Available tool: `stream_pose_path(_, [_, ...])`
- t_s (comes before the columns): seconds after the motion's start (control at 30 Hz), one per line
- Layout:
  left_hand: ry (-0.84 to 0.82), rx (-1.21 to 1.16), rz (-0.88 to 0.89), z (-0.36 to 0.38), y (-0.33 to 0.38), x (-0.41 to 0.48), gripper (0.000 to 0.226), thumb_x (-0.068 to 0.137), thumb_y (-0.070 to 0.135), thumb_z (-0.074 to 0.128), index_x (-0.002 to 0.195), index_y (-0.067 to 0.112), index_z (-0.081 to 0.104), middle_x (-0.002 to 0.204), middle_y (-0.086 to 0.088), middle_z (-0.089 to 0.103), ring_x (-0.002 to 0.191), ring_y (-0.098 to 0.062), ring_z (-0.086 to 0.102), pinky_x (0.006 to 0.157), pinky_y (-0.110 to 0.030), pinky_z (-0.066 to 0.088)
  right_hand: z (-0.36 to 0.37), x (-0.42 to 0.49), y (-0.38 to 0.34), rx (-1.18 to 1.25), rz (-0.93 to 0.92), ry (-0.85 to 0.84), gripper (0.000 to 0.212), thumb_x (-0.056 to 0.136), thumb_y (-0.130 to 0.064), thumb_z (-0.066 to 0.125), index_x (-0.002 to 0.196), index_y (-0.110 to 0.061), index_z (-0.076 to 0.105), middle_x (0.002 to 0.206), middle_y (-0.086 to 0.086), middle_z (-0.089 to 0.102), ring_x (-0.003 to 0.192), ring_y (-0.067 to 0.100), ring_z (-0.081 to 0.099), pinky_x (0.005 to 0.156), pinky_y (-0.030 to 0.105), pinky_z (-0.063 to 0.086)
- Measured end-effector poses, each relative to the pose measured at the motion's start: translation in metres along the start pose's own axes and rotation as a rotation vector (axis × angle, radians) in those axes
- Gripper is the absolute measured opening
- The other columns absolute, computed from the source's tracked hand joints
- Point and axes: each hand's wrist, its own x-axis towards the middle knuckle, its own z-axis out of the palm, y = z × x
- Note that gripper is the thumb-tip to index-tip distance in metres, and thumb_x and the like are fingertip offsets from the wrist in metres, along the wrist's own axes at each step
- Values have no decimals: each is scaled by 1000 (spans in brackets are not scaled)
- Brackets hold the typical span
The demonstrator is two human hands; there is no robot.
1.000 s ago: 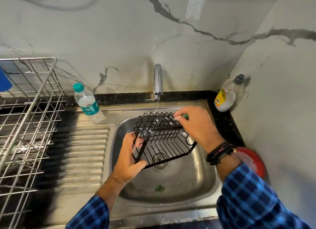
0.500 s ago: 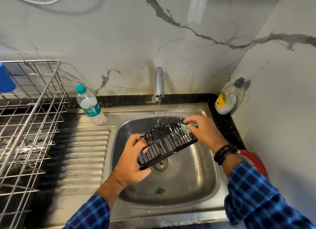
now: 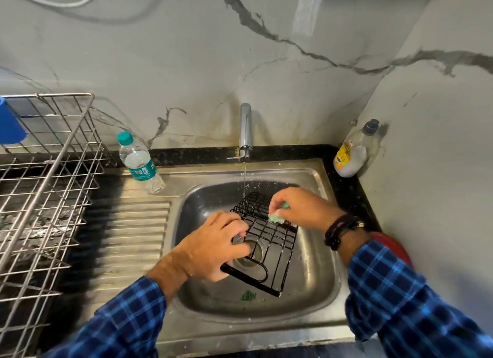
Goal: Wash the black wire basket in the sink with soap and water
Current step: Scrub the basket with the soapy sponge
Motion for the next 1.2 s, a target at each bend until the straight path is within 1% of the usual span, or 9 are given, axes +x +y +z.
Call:
stream_pose_path(0.17, [-26,20,41,-6,5,0,36,63,37,72,94,30,57,115,-8,59,118,-31,48,99,-51,45,24,3,19,44,142,-22,29,98,-19,46,102,-29,73,117,1,68,103,17,63,96,40,51])
stream_pose_path(0.33, [-51,41,6,7,5,-16,36,62,33,75,89,29,52,121,-8,61,120,-31,53,104,-57,41,24,-10,9,-30,215,-278,51,97,-65,34,89,-24,62,94,-4,62,85,13,56,76,32,46])
stream_pose_path(0.6, [-131,29,-640,-11,-3,-18,62,65,9,78,122,23,59,154,-18,40,120,-36,54,96,-56,49,50,-27,7,138,256,-24,42,107,-40,33,72,-19,45,81,-2,48,62,10,38,58,25,34])
stream_pose_path(0.73, [-167,-375,-608,-3,2,-49,79,85,-2,63,149,37,36,167,7,11,143,-11,30,114,-37,35,51,-33,8,96,258,80,44,107,-37,35,69,-17,43,69,-2,42,60,13,38,54,27,30])
stream_pose_path(0.8, [-119,-756,-664,-6,4,-65,75,91,-6,55,145,44,42,162,20,26,146,0,27,119,-30,26,51,-36,11,90,288,114,45,107,-37,37,67,-17,43,66,-3,41,57,11,37,52,25,29])
stream_pose_path(0.9, [285,-1144,-1129,-3,21,-63,48,99,2,51,115,45,64,117,9,70,115,-17,64,97,-34,52,54,-36,16,-4,288,170,47,106,-38,38,65,-17,48,65,-3,46,56,10,40,50,24,28])
stream_pose_path(1.0, [191,-1070,-1385,11,39,-37,30,105,37,42,93,41,69,92,7,73,96,-18,68,87,-38,55,60,-36,11,-59,262,218,45,106,-42,37,71,-21,55,74,-5,52,62,7,45,53,21,30])
stream_pose_path(1.1, [242,-1160,-1593,17,44,-16,34,104,39,41,100,29,74,109,8,67,102,-17,60,97,-35,47,69,-36,7,-175,234,267,41,105,-45,33,85,-24,63,83,-9,51,72,2,47,56,14,30])
stream_pose_path(1.2, [195,-1112,-1602,13,41,-5,35,105,36,39,96,31,73,102,6,69,92,-12,57,80,-25,39,74,-37,3,-183,221,297,42,105,-44,30,86,-24,61,84,-8,51,76,3,49,59,14,31])
